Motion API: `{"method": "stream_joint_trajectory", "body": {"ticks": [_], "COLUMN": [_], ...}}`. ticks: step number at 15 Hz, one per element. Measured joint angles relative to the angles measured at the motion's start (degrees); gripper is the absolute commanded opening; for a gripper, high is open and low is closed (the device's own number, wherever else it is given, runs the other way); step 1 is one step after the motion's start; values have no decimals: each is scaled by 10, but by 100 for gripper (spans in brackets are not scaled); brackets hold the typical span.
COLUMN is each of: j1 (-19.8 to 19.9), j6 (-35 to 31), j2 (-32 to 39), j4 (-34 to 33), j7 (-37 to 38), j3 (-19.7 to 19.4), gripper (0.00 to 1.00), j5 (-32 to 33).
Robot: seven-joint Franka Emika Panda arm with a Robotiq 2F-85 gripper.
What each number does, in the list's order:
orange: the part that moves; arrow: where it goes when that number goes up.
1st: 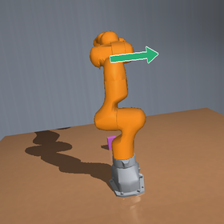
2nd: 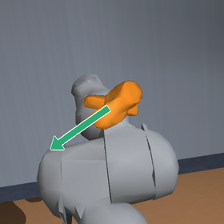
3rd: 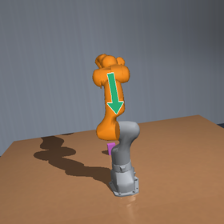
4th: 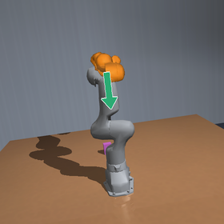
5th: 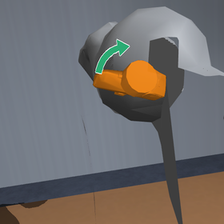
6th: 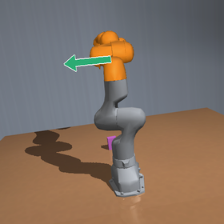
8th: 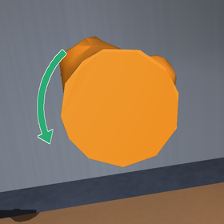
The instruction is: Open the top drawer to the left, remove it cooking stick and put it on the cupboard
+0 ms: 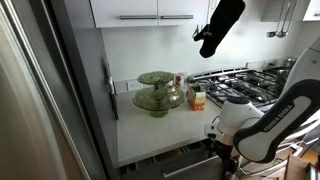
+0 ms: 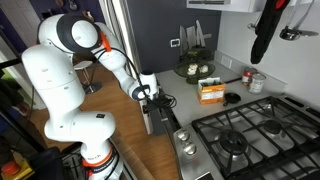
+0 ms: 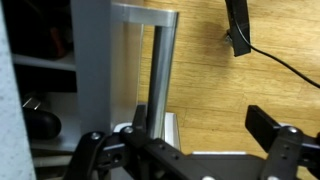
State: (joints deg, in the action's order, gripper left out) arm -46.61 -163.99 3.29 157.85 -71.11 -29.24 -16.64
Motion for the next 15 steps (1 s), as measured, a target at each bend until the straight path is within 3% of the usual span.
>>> {"method": "stream_joint_trajectory", "body": {"ticks": [7,15], "j1": [1,1], "j6": [18,25], "j2": [-4,-7], "j4": [-8,-9], "j7": [-47,-48], "j3": [4,1], "gripper": [100,100], "j5": [-98,-100]}}
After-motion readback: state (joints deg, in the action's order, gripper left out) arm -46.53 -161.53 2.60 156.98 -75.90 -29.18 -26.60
